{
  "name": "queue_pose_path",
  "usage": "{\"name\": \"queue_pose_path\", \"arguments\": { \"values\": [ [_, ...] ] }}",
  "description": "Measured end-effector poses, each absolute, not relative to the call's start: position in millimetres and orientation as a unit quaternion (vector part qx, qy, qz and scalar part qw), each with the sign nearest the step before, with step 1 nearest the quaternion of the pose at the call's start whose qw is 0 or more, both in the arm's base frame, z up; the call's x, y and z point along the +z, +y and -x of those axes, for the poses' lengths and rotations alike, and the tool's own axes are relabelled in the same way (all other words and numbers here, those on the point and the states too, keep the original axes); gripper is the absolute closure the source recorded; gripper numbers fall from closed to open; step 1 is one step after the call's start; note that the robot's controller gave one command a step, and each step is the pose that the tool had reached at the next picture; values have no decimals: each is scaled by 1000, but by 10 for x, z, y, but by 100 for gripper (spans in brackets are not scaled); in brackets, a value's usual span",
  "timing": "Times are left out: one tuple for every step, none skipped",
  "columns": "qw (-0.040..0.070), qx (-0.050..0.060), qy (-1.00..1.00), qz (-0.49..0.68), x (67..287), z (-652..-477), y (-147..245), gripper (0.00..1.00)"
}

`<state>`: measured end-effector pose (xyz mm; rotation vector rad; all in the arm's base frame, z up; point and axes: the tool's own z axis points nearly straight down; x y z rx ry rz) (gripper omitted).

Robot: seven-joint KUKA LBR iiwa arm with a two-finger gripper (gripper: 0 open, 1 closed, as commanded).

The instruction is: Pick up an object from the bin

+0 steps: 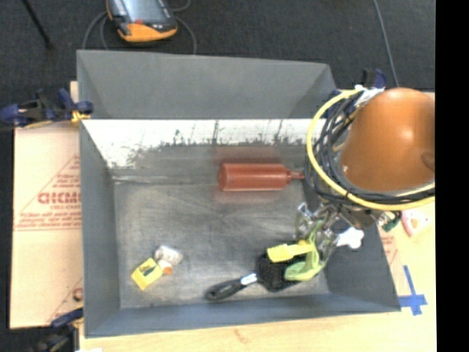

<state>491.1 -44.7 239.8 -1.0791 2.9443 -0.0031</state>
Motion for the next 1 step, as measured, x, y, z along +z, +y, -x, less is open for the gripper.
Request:
{"name": "queue_pose_path", "arguments": {
  "values": [
    [2,0,939,344,2390,-4905,-445,100]
  ]
}}
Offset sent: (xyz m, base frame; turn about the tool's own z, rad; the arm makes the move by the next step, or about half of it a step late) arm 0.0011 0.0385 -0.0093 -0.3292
